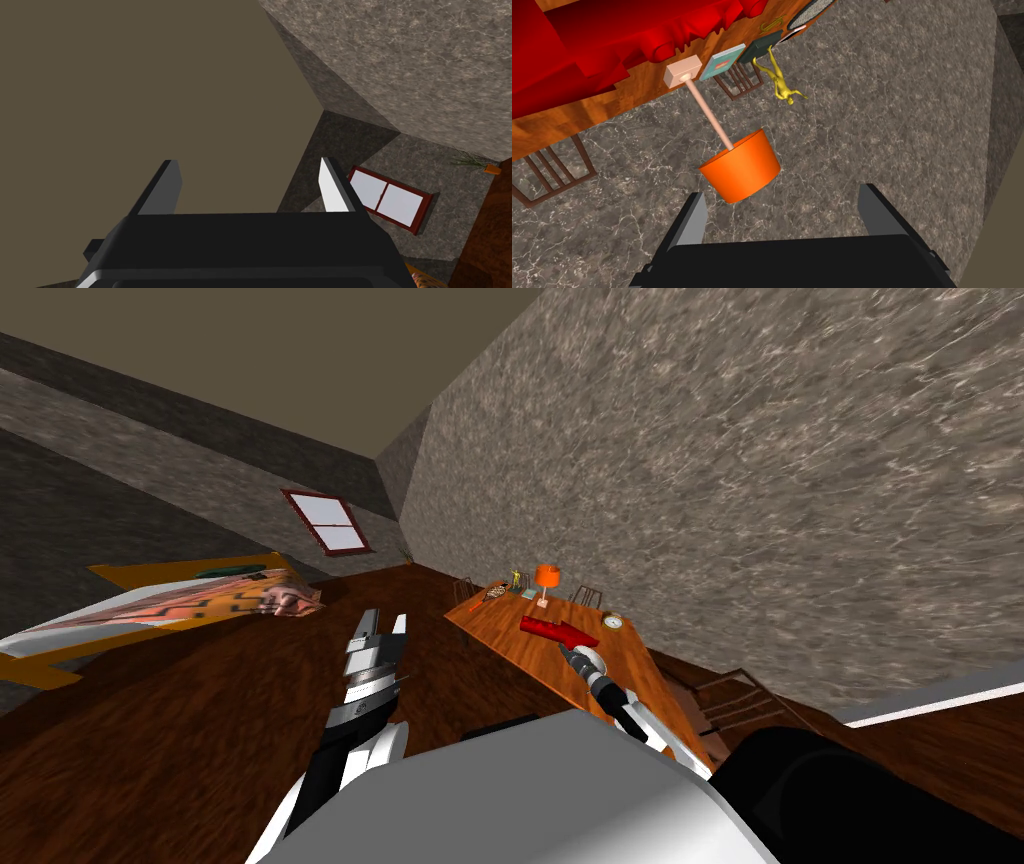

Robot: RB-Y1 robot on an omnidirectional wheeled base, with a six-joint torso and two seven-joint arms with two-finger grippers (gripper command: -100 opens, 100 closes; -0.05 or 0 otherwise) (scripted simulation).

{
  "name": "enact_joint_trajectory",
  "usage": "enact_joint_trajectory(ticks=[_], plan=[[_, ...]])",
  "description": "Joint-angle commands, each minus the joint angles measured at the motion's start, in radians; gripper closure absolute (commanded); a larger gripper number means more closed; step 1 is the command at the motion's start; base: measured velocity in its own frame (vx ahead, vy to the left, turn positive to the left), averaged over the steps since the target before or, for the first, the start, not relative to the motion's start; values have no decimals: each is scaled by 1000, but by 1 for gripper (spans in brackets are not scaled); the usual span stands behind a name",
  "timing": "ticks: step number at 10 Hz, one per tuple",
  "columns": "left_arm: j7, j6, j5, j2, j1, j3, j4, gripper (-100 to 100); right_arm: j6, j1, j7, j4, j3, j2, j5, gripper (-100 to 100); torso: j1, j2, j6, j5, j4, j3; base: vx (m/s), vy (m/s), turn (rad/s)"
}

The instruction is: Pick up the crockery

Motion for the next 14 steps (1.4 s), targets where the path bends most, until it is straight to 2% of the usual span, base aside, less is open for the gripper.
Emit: enact_joint_trajectory(ticks=[1,2,3,4,5,6,7,8,9,10,11,12,13,14], plan=[[0,0,0,0,0,0,0,0,15,-4,5,43,4,-11,8,-100,0,0,0,0,0,0,3,-7,130],[0,0,0,0,0,0,0,0,44,2,15,74,15,-24,28,-100,0,0,1,0,0,0,3,-1,267],[0,0,0,0,0,0,0,0,44,2,15,93,15,-24,28,-100,0,0,0,0,0,0,3,-7,164],[0,0,0,0,0,0,0,0,73,8,25,134,26,-34,48,-100,0,0,1,0,0,0,3,-4,264],[0,0,0,0,0,0,0,0,73,8,25,143,26,-34,48,-100,0,0,1,0,0,0,3,-6,169],[0,0,0,0,0,0,0,0,102,14,35,178,38,-43,68,-100,0,0,1,0,0,0,2,-2,335],[0,0,0,0,0,0,0,0,102,14,35,193,38,-43,68,-100,0,0,0,0,0,0,3,-8,161],[0,0,0,0,0,0,0,0,129,20,45,229,50,-51,87,-100,-1,0,1,0,0,0,2,-4,250],[0,0,0,0,0,0,0,0,129,20,45,241,50,-51,87,-100,-1,0,1,0,0,0,3,-9,132],[0,0,0,0,0,0,0,0,157,26,55,279,62,-57,106,-100,0,0,1,0,0,0,3,-7,297],[0,0,0,0,0,0,0,0,157,26,55,289,62,-57,106,-100,-1,0,1,0,0,0,6,-11,163],[0,0,0,0,0,0,0,0,184,31,64,335,73,-62,123,-100,-1,0,1,0,0,0,6,-9,272],[0,0,0,0,0,0,0,0,184,31,64,335,73,-62,123,-100,-1,0,1,0,0,0,5,-15,133],[0,0,0,0,0,0,0,0,210,37,73,368,83,-66,141,-100,-1,0,2,0,0,0,5,-15,294]])
